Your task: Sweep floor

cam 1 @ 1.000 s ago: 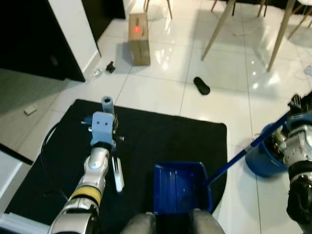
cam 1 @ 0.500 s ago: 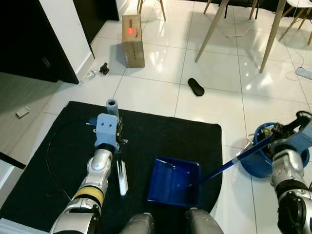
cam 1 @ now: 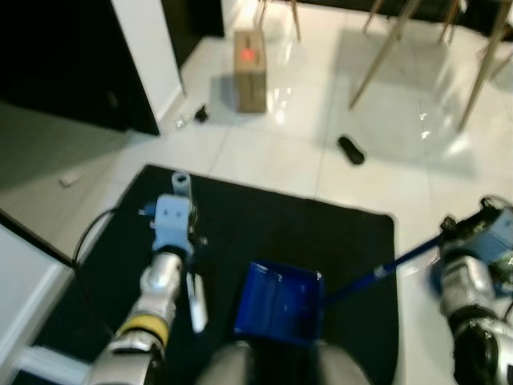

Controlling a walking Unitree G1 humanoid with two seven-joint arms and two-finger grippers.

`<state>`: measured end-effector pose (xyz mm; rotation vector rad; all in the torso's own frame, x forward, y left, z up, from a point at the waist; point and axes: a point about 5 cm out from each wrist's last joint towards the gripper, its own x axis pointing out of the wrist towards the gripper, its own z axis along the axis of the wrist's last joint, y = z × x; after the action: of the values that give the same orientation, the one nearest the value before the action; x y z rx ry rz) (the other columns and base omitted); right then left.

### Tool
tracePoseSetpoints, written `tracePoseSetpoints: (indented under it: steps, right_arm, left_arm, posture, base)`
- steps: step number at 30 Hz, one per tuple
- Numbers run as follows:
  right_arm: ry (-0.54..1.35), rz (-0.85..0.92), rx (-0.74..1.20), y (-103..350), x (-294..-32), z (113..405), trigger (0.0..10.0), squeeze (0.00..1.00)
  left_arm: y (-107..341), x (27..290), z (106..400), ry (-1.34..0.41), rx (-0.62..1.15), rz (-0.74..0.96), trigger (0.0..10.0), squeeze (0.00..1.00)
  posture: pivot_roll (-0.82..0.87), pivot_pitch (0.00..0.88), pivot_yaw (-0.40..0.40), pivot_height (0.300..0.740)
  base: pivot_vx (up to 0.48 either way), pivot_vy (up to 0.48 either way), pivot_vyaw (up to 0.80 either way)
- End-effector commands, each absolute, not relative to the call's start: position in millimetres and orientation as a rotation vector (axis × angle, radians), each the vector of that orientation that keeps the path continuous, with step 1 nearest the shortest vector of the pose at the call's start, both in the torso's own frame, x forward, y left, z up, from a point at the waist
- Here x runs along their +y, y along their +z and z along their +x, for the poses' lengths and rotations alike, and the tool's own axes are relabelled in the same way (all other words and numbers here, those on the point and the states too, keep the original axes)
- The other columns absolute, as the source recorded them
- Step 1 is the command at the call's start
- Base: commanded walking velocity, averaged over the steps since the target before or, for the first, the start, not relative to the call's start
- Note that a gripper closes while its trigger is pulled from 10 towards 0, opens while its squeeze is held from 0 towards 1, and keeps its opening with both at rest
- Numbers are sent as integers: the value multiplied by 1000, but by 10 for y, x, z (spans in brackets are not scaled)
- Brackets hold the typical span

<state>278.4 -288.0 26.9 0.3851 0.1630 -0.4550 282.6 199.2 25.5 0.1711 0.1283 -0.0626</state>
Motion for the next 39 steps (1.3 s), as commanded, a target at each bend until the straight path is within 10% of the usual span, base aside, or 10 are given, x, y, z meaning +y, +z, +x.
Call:
tracePoseSetpoints:
  steps: [1,31,39]
  right_arm:
    - [-469,387,159,280,-2925,2772,10000,0]
    - [-503,343,331,-68,-2823,2480,10000,0]
    - [-234,41,213,160,-2572,2726,10000,0]
  left_arm:
    - [284,1979,2830,-82,103,178,10000,0]
    - [70,2016,2700,-28,227,204,10000,0]
    - [63,2080,2716,86,243,148,10000,0]
  posture:
    - [93,0,-25,740]
    - [86,0,-31,740]
    - [82,0,-30,740]
  base:
    - [0,0,0]
    - [0,-94,0]
    - [0,0,0]
